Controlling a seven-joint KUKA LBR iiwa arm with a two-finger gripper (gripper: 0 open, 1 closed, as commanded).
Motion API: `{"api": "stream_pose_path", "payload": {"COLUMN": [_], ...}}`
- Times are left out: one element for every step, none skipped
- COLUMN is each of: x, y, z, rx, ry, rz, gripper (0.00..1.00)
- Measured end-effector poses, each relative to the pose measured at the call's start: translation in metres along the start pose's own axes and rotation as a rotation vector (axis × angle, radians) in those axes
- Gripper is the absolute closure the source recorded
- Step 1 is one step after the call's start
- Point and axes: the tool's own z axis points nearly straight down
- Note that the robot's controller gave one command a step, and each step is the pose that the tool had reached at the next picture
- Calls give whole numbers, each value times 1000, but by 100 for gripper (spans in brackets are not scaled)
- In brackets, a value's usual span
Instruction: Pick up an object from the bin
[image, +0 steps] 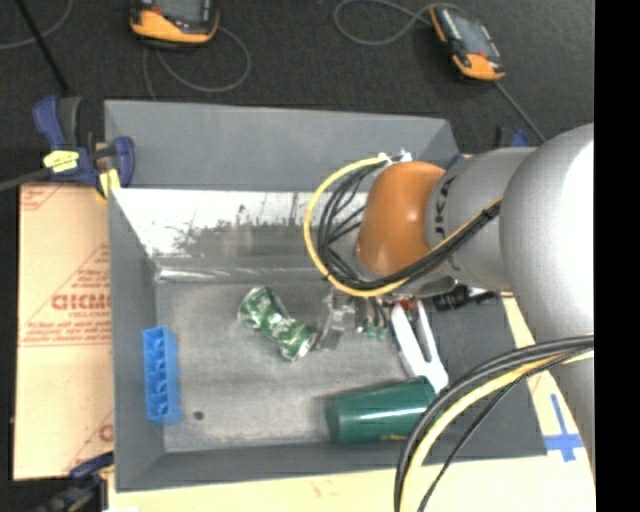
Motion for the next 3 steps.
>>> {"api": "stream_pose_path", "payload": {"x": [0,0,-17], "y": [0,0,17], "z": [0,0,-16], "rx": [1,1,2], "ry": [0,0,5], "rz": [-2,-3,37], "gripper": [0,0,0]}}
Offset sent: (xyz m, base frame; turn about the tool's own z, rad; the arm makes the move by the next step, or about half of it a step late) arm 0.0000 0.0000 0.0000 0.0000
